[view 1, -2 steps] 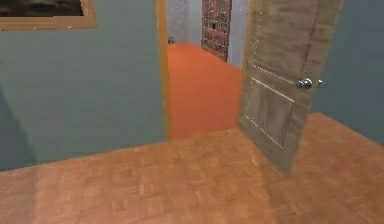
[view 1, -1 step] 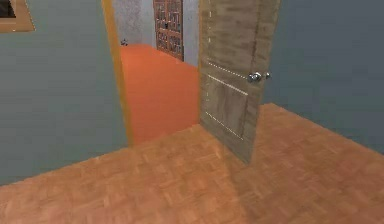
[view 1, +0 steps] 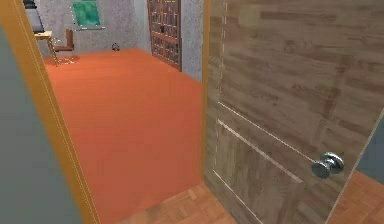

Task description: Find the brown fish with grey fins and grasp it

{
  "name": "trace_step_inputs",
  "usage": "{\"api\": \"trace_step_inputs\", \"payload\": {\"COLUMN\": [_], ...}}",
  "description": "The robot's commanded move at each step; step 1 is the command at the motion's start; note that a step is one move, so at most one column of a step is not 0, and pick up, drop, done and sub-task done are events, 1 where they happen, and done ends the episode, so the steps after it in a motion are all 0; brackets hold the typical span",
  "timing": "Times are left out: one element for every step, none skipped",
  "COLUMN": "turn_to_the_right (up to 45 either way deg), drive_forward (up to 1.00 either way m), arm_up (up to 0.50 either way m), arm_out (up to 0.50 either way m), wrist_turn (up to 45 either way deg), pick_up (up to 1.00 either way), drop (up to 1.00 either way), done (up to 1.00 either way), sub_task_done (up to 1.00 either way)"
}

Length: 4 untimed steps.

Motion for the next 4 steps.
{"api": "trace_step_inputs", "payload": {"turn_to_the_right": [3.0,0.0,-33.0,0.0], "drive_forward": [0.00,0.60,0.00,0.45], "arm_up": [0.00,0.00,0.00,0.00], "arm_out": [0.00,0.00,0.00,0.00], "wrist_turn": [0.0,0.0,0.0,0.0], "pick_up": [0.00,0.00,0.00,0.00], "drop": [0.00,0.00,0.00,0.00], "done": [0.00,0.00,0.00,0.00], "sub_task_done": [0.00,0.00,0.00,0.00]}}
